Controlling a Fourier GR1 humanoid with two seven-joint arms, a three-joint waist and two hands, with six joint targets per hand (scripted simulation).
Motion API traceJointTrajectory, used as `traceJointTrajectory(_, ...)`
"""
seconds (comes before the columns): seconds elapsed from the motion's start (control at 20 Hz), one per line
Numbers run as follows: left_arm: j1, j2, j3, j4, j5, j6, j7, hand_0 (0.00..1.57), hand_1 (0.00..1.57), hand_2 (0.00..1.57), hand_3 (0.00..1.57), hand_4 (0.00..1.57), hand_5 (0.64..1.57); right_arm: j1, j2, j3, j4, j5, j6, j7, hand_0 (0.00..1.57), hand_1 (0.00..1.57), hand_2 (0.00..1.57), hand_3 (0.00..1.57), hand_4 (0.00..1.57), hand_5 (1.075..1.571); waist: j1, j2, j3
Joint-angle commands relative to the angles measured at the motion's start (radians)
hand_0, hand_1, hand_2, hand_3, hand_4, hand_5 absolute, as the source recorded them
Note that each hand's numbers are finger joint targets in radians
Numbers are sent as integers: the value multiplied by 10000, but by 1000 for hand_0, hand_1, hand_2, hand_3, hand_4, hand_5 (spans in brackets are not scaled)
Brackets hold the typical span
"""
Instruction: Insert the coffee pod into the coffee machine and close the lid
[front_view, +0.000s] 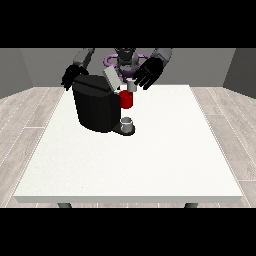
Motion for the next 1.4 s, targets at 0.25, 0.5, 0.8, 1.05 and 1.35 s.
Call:
traceJointTrajectory(0.25,-372,379,166,343,-60,-490,246,1326,1326,1335,1233,503,1571,176,-245,-238,-267,-246,280,-98,0,0,0,0,519,1571,-292,139,1)
traceJointTrajectory(0.5,-27,-427,-111,205,-365,336,154,1251,1251,1294,1208,506,1571,418,53,-5,-209,26,-44,-151,0,0,0,0,537,1571,-286,176,-1)
traceJointTrajectory(0.8,-21,-792,-280,95,-430,131,152,1203,1203,1272,1200,500,1571,579,123,-240,164,-219,39,-482,0,0,0,0,518,1571,-23,118,1)
traceJointTrajectory(1.05,-273,-552,-87,201,-428,87,224,1160,1160,1244,1185,506,1571,193,-198,-512,119,-327,155,-471,0,0,0,0,525,1571,-5,392,1)
traceJointTrajectory(1.35,25,-914,-307,152,-633,245,34,1236,1236,1279,1197,487,1571,-80,-148,-619,190,-284,-125,-410,0,0,0,0,448,1571,244,376,-1)
